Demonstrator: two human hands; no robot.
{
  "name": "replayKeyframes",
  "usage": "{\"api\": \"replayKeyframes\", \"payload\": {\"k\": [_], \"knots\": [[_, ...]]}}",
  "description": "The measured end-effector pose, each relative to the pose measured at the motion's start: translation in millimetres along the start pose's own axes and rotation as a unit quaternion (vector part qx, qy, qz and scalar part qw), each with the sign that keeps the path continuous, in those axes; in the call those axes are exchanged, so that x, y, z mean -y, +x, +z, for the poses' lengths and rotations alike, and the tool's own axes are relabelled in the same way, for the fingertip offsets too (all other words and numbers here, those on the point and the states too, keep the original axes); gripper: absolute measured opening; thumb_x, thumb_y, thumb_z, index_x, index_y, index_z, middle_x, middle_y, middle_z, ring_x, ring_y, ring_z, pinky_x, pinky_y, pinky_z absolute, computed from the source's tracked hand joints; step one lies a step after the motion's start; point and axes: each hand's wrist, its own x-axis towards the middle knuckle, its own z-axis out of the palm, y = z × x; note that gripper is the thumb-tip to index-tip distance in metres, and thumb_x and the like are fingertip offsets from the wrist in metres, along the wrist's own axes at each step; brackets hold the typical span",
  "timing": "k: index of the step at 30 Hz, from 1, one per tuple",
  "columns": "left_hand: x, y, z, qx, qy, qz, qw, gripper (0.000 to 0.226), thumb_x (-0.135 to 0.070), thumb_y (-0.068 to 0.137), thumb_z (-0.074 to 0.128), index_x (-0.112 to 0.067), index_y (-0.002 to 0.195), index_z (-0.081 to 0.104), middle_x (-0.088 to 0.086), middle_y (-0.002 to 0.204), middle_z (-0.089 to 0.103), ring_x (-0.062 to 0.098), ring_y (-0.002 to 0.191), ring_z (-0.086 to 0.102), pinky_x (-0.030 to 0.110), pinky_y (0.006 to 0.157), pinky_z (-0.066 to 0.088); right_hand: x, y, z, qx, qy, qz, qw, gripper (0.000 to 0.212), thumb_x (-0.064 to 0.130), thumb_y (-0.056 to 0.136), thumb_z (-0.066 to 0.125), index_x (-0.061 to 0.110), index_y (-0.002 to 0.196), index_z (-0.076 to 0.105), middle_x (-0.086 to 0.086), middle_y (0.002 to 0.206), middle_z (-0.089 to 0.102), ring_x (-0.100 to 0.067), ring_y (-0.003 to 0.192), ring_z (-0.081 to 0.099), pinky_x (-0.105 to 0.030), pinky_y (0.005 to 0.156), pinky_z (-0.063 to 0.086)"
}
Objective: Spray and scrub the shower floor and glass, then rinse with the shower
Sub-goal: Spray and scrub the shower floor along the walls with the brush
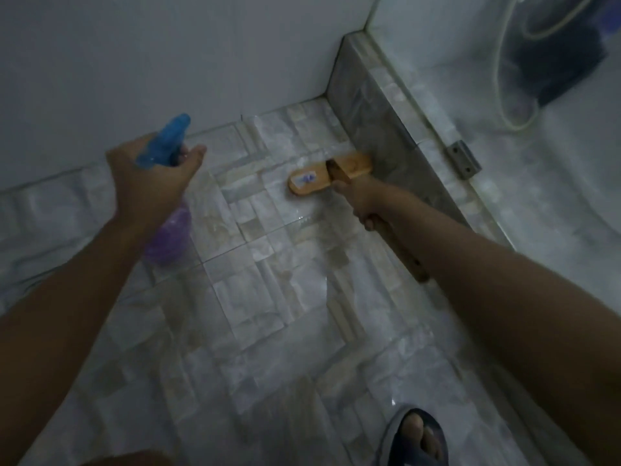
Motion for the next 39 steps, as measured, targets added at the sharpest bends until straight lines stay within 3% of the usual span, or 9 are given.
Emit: {"api": "replayKeyframes", "payload": {"k": [4, 10, 14, 17, 24, 27, 30, 35, 39], "knots": [[4, -2, 4, 0.002, 0.007, 0.023, 1.0, 0.021, -0.036, 0.089, 0.076, -0.023, 0.077, 0.066, 0.009, 0.072, 0.064, 0.007, 0.062, 0.056, 0.021, 0.064, 0.048, 61, 59, -48, -0.042, -0.205, -0.087, 0.974, 0.086, -0.002, 0.081, 0.074, 0.006, 0.154, 0.028, -0.026, 0.142, 0.048, -0.037, 0.124, 0.052, -0.04, 0.082, 0.045], [6, 6, 9, 0.015, 0.017, 0.029, 0.999, 0.026, -0.03, 0.087, 0.078, -0.007, 0.08, 0.07, 0.007, 0.072, 0.065, -0.007, 0.059, 0.054, 0.011, 0.064, 0.046, 75, 60, -48, -0.084, -0.242, -0.139, 0.957, 0.076, 0.001, 0.084, 0.074, 0.002, 0.149, 0.035, -0.028, 0.148, 0.041, -0.043, 0.135, 0.041, -0.052, 0.106, 0.034], [5, 7, 11, 0.051, 0.024, 0.038, 0.998, 0.018, -0.029, 0.085, 0.08, -0.018, 0.08, 0.068, 0.009, 0.073, 0.066, -0.005, 0.059, 0.056, 0.009, 0.065, 0.046, -9, 30, 10, -0.093, -0.029, -0.065, 0.993, 0.043, 0.044, 0.102, 0.046, 0.013, 0.129, 0.058, -0.015, 0.097, 0.064, -0.029, 0.076, 0.065, -0.035, 0.063, 0.054], [3, 7, 10, 0.056, 0.009, 0.047, 0.997, 0.024, -0.03, 0.085, 0.08, -0.037, 0.077, 0.058, 0.01, 0.073, 0.066, 0.007, 0.063, 0.057, 0.016, 0.066, 0.048, -29, -10, 24, -0.01, 0.043, 0.033, 0.998, 0.045, 0.053, 0.102, 0.043, 0.011, 0.09, 0.056, -0.011, 0.067, 0.051, -0.024, 0.044, 0.048, -0.024, 0.039, 0.042], [6, 7, 10, 0.058, 0.026, 0.051, 0.997, 0.017, -0.037, 0.085, 0.079, -0.028, 0.081, 0.065, 0.009, 0.076, 0.068, 0.008, 0.064, 0.059, 0.023, 0.068, 0.051, 58, 51, -31, -0.061, 0.006, -0.076, 0.995, 0.046, 0.006, 0.102, 0.051, -0.004, 0.146, 0.038, -0.025, 0.122, 0.059, -0.021, 0.065, 0.044, -0.005, 0.043, 0.042], [0, 2, 19, 0.099, 0.048, 0.069, 0.992, 0.022, -0.031, 0.083, 0.08, -0.012, 0.079, 0.069, 0.004, 0.072, 0.065, 0.0, 0.06, 0.056, 0.022, 0.065, 0.049, 76, 58, -41, -0.043, -0.063, -0.039, 0.996, 0.071, -0.001, 0.084, 0.075, -0.002, 0.146, 0.039, -0.025, 0.138, 0.055, -0.038, 0.106, 0.062, -0.021, 0.041, 0.045], [-12, -10, 24, 0.195, 0.068, 0.104, 0.973, 0.027, -0.032, 0.08, 0.077, -0.007, 0.073, 0.069, 0.003, 0.066, 0.064, 0.011, 0.059, 0.059, 0.029, 0.063, 0.049, 41, 41, -9, -0.085, -0.075, -0.032, 0.993, 0.061, 0.021, 0.089, 0.072, 0.006, 0.143, 0.047, -0.024, 0.136, 0.056, -0.04, 0.12, 0.057, -0.038, 0.086, 0.056], [-21, -41, 30, 0.276, 0.029, 0.036, 0.96, 0.034, -0.039, 0.07, 0.08, -0.006, 0.076, 0.073, 0.009, 0.071, 0.072, 0.024, 0.066, 0.067, 0.034, 0.065, 0.052, -64, -46, 51, -0.052, 0.137, 0.018, 0.989, 0.047, 0.027, 0.102, 0.054, 0.012, 0.145, 0.046, -0.02, 0.146, 0.05, -0.04, 0.13, 0.05, -0.04, 0.111, 0.037], [-45, -75, 64, 0.395, 0.043, 0.04, 0.917, 0.043, -0.054, 0.061, 0.087, -0.015, 0.068, 0.07, 0.001, 0.064, 0.068, 0.018, 0.059, 0.064, 0.03, 0.064, 0.051, -144, -115, 91, -0.05, 0.217, 0.13, 0.966, 0.05, 0.049, 0.096, 0.054, 0.011, 0.128, 0.055, -0.023, 0.119, 0.065, -0.042, 0.102, 0.067, -0.05, 0.089, 0.057]]}}
